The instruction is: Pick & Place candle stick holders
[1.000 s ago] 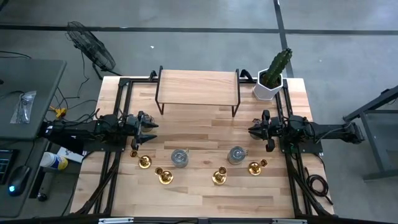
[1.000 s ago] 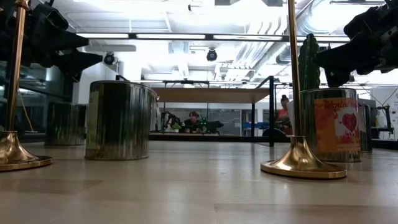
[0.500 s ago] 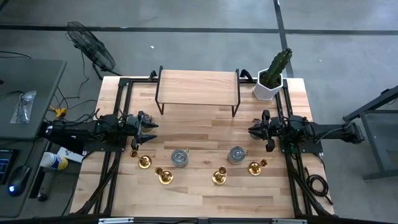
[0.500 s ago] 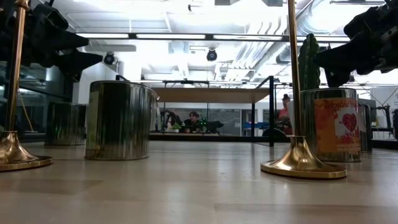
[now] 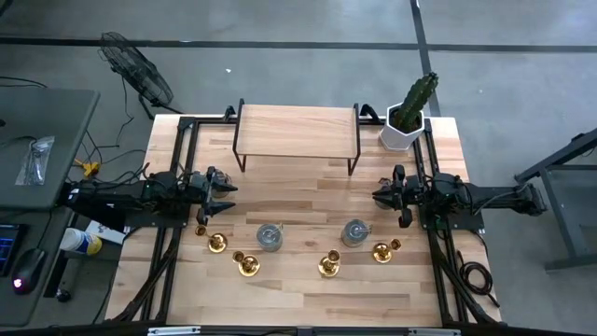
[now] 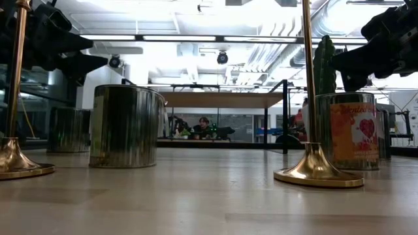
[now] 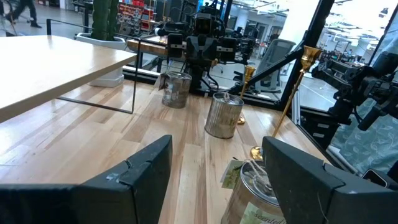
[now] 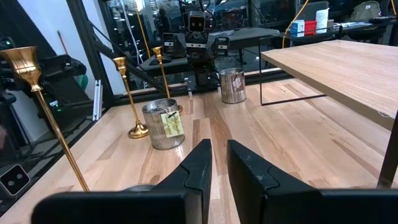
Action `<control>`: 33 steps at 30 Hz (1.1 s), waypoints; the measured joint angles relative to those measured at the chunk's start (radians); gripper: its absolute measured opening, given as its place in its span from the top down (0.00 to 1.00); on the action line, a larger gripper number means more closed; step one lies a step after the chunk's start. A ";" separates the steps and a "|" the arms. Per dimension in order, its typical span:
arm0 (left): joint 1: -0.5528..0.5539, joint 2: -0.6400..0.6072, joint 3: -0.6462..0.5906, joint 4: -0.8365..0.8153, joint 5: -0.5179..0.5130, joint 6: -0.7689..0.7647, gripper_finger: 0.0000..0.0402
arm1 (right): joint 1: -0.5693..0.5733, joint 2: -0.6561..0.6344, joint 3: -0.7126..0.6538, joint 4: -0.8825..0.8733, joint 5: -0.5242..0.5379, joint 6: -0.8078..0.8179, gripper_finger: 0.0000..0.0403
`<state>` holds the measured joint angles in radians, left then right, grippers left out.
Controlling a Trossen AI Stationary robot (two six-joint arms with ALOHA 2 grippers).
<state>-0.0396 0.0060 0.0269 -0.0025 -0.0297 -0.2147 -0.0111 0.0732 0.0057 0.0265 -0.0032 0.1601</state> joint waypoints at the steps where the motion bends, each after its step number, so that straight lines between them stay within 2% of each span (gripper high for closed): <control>1: 0.000 0.000 0.000 0.000 0.000 0.000 0.39 | 0.000 0.000 0.000 0.000 0.000 0.000 0.90; 30: 0.000 0.000 0.000 0.000 0.000 0.000 0.39 | 0.000 0.000 0.000 0.003 0.000 0.001 0.90; 33: 0.000 0.000 0.000 0.000 0.000 0.000 0.39 | 0.000 0.000 0.000 0.003 -0.013 0.049 0.90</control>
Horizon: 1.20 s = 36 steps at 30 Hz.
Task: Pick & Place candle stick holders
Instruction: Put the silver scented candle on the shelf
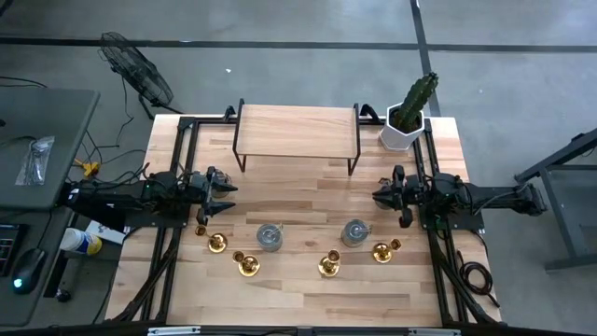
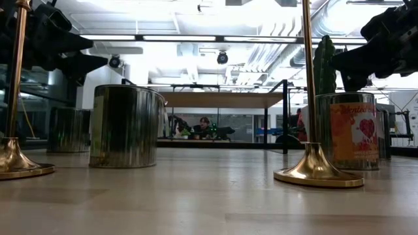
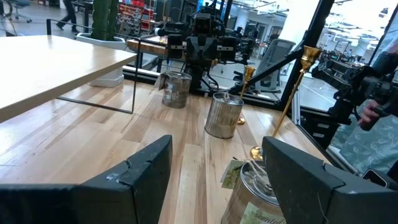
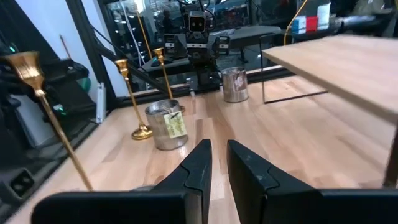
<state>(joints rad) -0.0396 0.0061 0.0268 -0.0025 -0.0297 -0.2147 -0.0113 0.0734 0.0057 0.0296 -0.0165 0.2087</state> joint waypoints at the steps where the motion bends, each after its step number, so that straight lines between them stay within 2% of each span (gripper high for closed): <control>1: 0.000 0.000 0.000 0.000 0.000 0.000 0.39 | 0.000 0.000 0.000 0.001 -0.008 0.023 0.90; 6: 0.000 0.000 0.000 0.000 0.000 0.000 0.39 | 0.000 0.000 0.000 0.002 -0.010 0.175 0.90; 12: 0.000 0.000 0.000 0.000 0.000 0.000 0.39 | -0.004 0.001 0.006 -0.007 0.050 0.381 0.90; 16: 0.000 0.000 0.000 0.000 0.000 0.000 0.39 | -0.041 0.042 0.075 -0.091 0.034 0.443 0.90; 30: 0.000 0.000 0.000 0.000 0.000 0.000 0.39 | -0.261 0.326 0.403 -0.561 0.044 0.835 0.90; 33: 0.000 0.000 0.000 0.000 0.000 0.000 0.39 | -0.298 0.394 0.480 -0.663 0.053 0.867 0.90; 36: 0.000 0.000 0.000 0.000 0.000 0.000 0.39 | -0.321 0.465 0.578 -0.806 0.106 0.872 0.90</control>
<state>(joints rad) -0.0395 0.0059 0.0269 -0.0025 -0.0296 -0.2150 -0.3320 0.5389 0.5839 -0.7765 0.0894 1.0804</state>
